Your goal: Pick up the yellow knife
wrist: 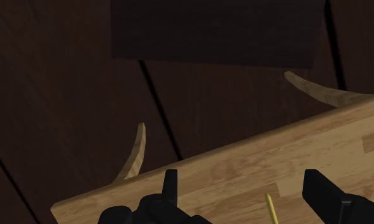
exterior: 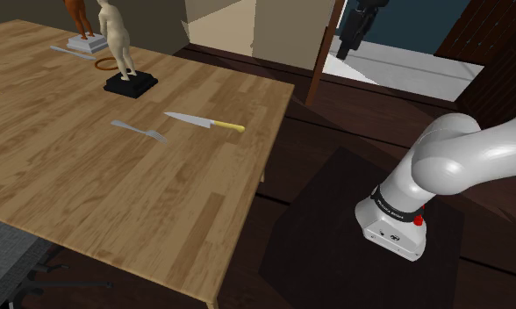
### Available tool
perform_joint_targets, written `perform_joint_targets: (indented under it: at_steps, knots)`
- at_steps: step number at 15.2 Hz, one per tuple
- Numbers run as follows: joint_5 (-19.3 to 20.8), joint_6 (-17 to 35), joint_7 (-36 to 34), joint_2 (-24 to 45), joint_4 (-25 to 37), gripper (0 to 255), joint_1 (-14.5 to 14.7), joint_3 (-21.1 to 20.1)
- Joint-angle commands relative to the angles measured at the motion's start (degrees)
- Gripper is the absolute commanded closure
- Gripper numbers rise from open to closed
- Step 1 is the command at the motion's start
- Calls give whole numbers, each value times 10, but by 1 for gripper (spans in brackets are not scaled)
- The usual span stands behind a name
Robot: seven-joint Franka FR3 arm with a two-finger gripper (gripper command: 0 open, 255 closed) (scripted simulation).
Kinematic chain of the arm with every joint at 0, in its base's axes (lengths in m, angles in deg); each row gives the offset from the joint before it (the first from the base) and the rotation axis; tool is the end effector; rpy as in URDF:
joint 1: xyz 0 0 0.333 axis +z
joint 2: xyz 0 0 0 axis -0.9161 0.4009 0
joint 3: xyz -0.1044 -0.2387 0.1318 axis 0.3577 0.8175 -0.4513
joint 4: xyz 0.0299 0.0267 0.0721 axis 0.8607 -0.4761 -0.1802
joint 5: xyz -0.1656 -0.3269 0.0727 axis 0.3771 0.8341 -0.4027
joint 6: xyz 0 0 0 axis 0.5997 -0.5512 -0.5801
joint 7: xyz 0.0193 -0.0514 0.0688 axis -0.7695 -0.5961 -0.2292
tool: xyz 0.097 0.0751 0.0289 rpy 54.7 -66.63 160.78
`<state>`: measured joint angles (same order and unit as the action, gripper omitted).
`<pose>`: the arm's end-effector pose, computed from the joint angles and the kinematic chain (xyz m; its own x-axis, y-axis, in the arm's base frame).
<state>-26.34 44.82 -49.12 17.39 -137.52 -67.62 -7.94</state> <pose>0.3019 -0.0347 0.5640 0.9979 0.0519 0.0391 0.0524 -0.9985 -0.0133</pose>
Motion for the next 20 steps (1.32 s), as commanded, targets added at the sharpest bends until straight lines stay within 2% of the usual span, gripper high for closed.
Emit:
perform_joint_targets:
  at_steps: [1,10,20]
  knots:
    - [0,0,0,0,0,0,0,0]
    - [-18,137,0,159,13,0,32,-26]
    - [-24,249,0,360,94,0,61,-56]
